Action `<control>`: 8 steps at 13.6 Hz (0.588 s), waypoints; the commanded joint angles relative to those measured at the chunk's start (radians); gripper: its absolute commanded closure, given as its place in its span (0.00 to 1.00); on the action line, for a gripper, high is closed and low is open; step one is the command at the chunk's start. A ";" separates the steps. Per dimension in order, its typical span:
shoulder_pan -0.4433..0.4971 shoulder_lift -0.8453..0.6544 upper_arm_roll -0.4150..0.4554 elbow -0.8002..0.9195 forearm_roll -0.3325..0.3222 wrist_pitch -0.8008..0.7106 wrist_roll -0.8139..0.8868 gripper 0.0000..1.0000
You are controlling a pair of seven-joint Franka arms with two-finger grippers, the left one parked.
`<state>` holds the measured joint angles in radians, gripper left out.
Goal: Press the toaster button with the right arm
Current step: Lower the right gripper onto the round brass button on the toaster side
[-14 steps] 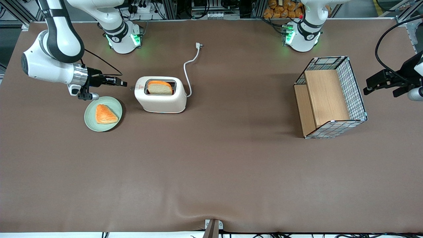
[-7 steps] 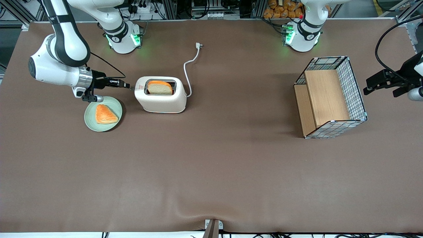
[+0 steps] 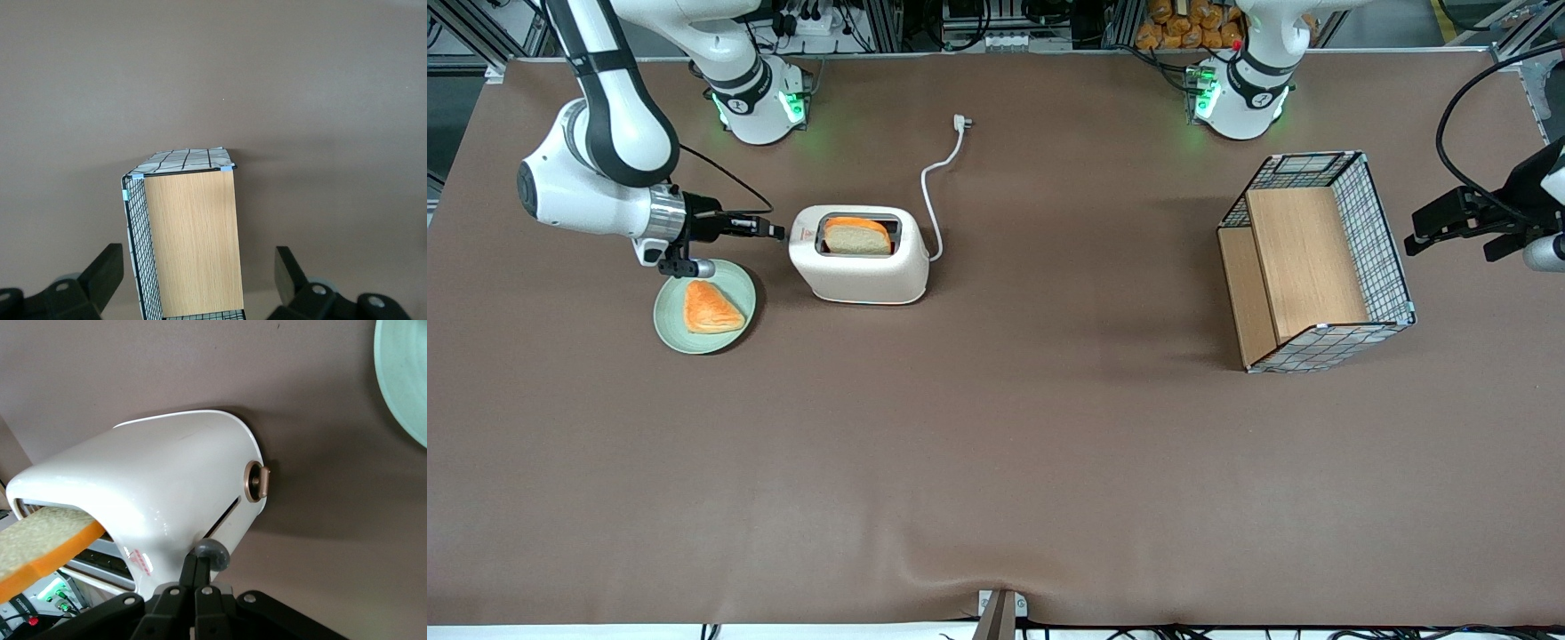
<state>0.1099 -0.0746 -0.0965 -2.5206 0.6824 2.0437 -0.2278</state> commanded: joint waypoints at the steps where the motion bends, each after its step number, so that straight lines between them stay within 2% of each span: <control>1: 0.002 0.032 -0.002 -0.012 0.040 0.038 -0.071 1.00; 2: 0.008 0.033 -0.002 -0.014 0.058 0.046 -0.071 1.00; 8: 0.005 0.084 -0.002 -0.012 0.069 0.088 -0.128 1.00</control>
<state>0.1101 -0.0133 -0.0967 -2.5212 0.7156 2.0817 -0.2883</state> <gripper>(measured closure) 0.991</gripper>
